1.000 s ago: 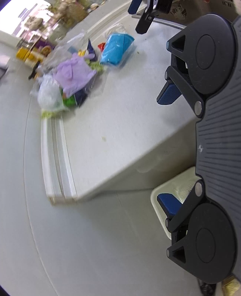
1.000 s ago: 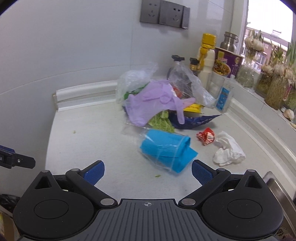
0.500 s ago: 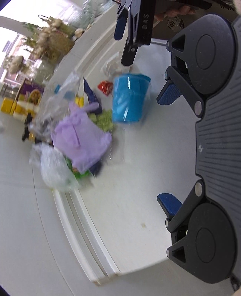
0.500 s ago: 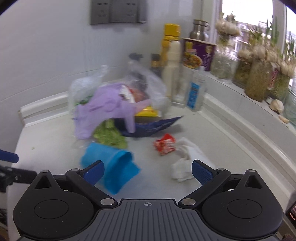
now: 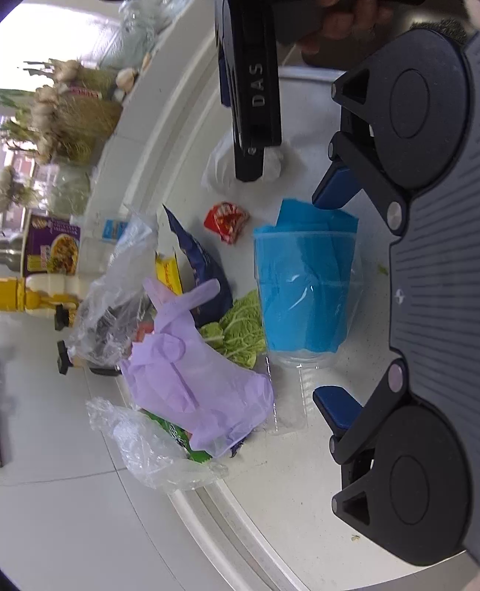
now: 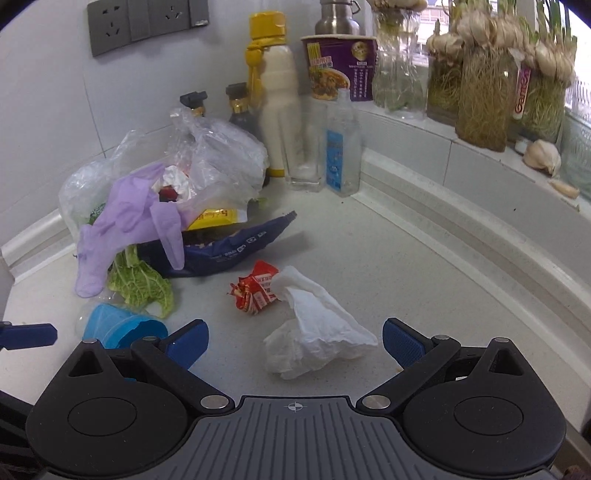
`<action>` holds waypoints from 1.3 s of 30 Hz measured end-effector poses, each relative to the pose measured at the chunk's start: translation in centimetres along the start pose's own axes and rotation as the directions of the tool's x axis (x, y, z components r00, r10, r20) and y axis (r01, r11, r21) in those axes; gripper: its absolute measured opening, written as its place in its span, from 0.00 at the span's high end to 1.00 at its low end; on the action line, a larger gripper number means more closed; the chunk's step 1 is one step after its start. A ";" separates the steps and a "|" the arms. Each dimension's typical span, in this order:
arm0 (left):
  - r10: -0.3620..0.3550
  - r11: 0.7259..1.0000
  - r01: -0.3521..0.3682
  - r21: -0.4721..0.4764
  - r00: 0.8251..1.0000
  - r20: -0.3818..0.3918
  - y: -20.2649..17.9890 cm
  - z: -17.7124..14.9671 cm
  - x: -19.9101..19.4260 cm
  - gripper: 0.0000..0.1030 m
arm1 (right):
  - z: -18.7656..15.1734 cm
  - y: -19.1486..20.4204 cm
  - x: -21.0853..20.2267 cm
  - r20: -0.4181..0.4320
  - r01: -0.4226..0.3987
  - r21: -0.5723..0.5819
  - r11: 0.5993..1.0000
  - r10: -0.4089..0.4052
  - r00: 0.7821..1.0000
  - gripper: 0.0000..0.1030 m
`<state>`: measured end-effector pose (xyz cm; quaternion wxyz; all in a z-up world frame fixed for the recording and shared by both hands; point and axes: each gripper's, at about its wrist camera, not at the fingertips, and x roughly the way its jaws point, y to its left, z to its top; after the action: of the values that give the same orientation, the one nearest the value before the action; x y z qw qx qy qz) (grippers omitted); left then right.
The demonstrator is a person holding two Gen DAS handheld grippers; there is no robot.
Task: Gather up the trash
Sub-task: 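Grasp the blue cup with the left tool while the right tool grasps the white tissue, then carry the blue cup and white tissue in both tools over the bin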
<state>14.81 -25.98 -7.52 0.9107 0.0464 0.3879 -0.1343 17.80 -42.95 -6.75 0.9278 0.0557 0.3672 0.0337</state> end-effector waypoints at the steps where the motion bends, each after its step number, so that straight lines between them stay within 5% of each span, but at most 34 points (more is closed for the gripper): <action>1: 0.012 1.000 -0.012 -0.012 1.000 -0.004 0.1 0.0 0.3 0.01 | 0.0 -0.2 0.2 -0.001 -0.004 0.003 1.000 0.004 1.000 0.02; 6: 0.018 0.996 -0.019 -0.083 1.000 -0.024 1.1 0.2 1.0 0.01 | -0.4 -0.5 0.8 -0.005 -0.002 0.009 1.000 0.002 1.000 0.04; 12: -0.001 0.995 0.002 -0.098 1.000 0.016 1.5 0.3 0.9 0.08 | -0.8 -1.1 1.3 -0.018 0.016 0.021 1.000 -0.016 1.000 0.19; 25: 0.030 0.993 -0.026 -0.113 0.999 0.036 1.8 0.2 0.7 0.48 | -1.0 -0.5 1.6 0.000 -0.006 0.028 1.000 0.006 1.000 0.69; 36: 0.094 0.979 -0.088 -0.183 0.995 0.024 3.5 -0.1 -0.7 0.90 | -1.3 0.7 0.8 0.027 -0.042 0.059 0.997 0.040 0.999 0.83; 39: 0.084 0.977 -0.078 -0.200 0.996 0.020 4.1 0.0 -1.3 0.91 | -1.5 1.2 0.4 0.030 -0.051 0.062 0.997 0.049 0.998 0.83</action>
<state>15.12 -21.74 -6.66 0.9210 -0.0312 0.3840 -0.0583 16.98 -41.60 -7.95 0.9297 0.0945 0.3532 0.0443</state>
